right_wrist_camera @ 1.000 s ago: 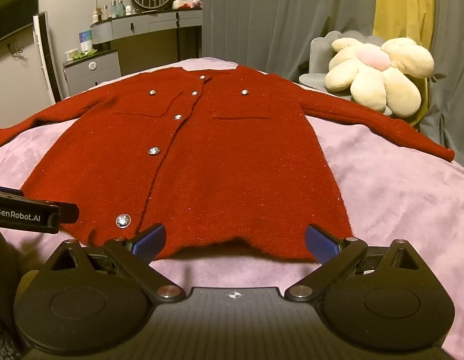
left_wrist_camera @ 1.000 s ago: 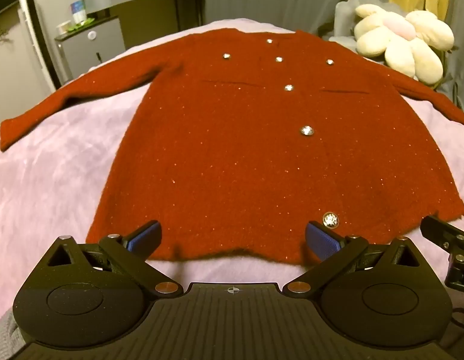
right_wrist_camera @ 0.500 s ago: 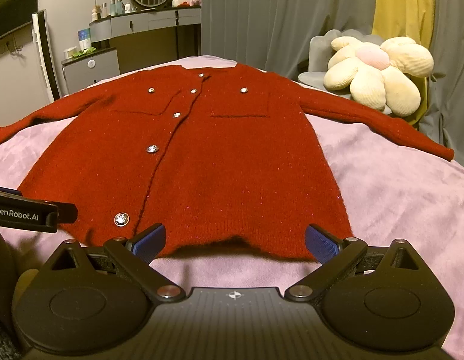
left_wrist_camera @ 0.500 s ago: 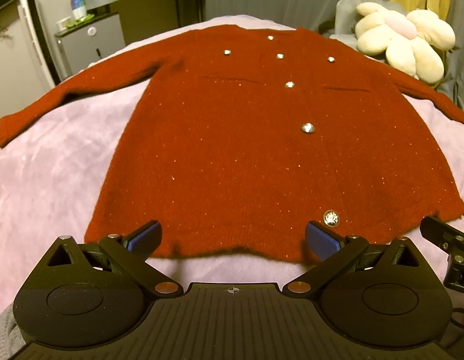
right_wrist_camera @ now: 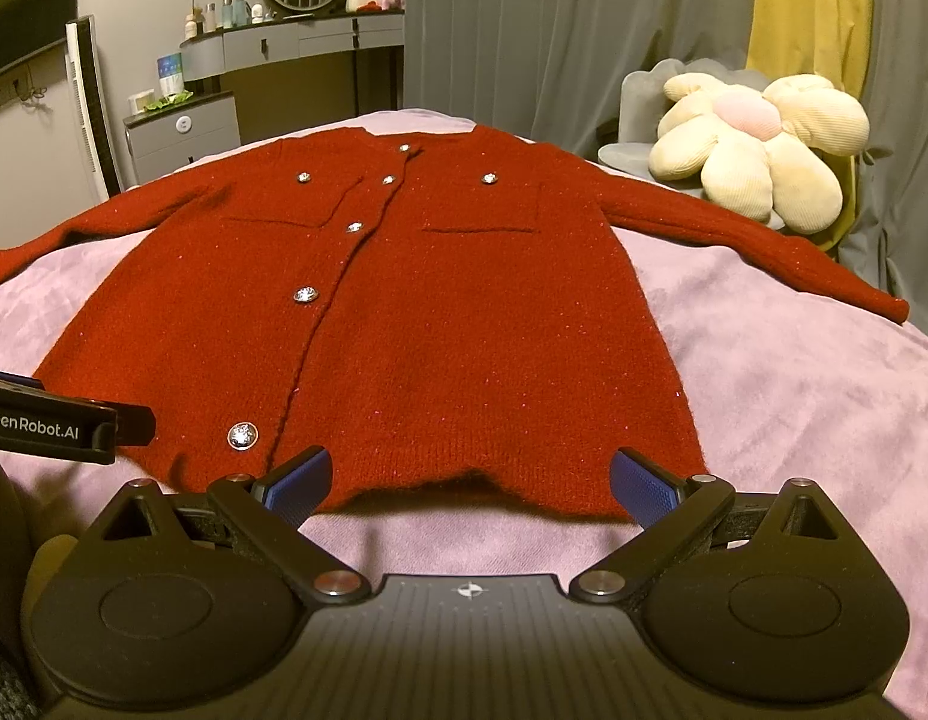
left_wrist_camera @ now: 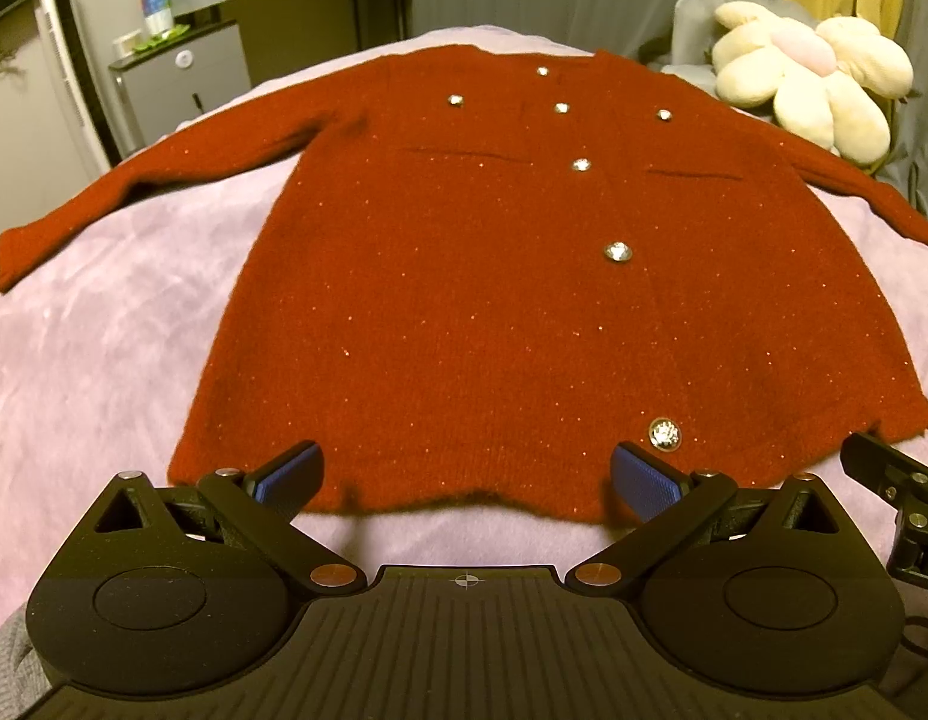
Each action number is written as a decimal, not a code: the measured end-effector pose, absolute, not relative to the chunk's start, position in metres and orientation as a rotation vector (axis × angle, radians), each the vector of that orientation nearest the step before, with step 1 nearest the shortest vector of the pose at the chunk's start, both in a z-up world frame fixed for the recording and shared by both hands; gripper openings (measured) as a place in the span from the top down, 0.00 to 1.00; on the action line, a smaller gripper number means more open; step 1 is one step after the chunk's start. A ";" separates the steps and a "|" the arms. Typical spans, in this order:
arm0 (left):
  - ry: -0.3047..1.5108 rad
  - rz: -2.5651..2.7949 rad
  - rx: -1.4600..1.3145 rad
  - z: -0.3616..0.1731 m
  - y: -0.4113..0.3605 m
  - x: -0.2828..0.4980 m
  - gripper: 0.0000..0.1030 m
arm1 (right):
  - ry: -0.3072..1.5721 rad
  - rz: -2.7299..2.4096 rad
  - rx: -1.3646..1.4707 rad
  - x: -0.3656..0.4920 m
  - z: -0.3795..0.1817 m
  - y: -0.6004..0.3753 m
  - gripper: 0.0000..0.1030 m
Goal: Fold small clothes
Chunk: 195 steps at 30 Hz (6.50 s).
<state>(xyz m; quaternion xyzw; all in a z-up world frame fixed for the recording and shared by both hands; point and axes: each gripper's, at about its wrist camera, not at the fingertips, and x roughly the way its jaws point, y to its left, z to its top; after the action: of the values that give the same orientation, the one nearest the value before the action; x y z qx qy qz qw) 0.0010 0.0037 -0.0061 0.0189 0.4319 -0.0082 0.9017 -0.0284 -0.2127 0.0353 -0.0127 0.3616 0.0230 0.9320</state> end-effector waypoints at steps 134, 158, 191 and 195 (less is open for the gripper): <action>0.803 0.143 -0.016 -0.043 -0.006 0.124 0.00 | 0.492 -0.602 0.973 0.148 -0.035 -0.562 0.57; 0.756 0.072 -0.050 -0.039 -0.003 0.120 0.00 | 0.541 0.198 -0.051 0.205 0.049 -0.261 0.55; 0.842 -0.264 -0.426 -0.031 -0.024 0.289 0.88 | 0.596 -0.061 0.314 0.163 -0.018 -0.325 0.57; 0.787 -0.281 -0.348 -0.009 -0.023 0.289 0.89 | 0.576 -0.104 0.230 0.165 -0.016 -0.319 0.56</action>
<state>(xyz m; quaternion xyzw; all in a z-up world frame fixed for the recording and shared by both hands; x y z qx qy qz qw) 0.2888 -0.0226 -0.0088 -0.1679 0.3801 -0.1356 0.8994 0.1648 -0.3190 -0.0160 0.1130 0.2833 -0.0509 0.9510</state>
